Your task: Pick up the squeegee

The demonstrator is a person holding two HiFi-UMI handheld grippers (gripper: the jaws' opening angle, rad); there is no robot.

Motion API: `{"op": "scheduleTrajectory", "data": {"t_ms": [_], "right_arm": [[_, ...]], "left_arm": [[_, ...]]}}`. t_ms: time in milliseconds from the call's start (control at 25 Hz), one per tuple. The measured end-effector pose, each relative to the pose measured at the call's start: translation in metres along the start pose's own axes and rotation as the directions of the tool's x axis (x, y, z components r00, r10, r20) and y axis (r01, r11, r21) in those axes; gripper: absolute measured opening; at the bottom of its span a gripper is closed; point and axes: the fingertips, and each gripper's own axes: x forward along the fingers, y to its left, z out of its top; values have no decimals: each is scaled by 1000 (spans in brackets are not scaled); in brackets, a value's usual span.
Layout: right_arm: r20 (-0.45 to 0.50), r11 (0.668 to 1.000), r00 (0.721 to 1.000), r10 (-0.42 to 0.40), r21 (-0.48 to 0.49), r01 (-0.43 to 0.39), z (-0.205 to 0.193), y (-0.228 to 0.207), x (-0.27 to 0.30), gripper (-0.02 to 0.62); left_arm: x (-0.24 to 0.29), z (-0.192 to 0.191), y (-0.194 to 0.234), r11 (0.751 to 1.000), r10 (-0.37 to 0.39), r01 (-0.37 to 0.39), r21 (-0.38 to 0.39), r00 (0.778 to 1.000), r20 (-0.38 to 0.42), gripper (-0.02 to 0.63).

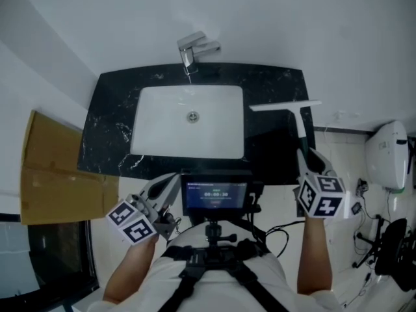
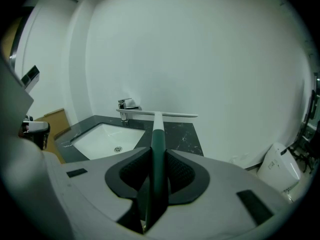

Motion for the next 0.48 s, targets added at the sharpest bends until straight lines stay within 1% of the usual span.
{"op": "scheduleTrajectory", "data": {"t_ms": [200, 480], "right_arm": [[45, 1000, 999, -16, -10, 16, 11, -6, -44, 80], [66, 999, 997, -41, -26, 43, 17, -1, -59, 80]], "left_arm": [[5, -6, -26, 999, -40, 40, 8, 999, -14, -6], [9, -9, -22, 997, -77, 77, 7, 997, -30, -6]]}}
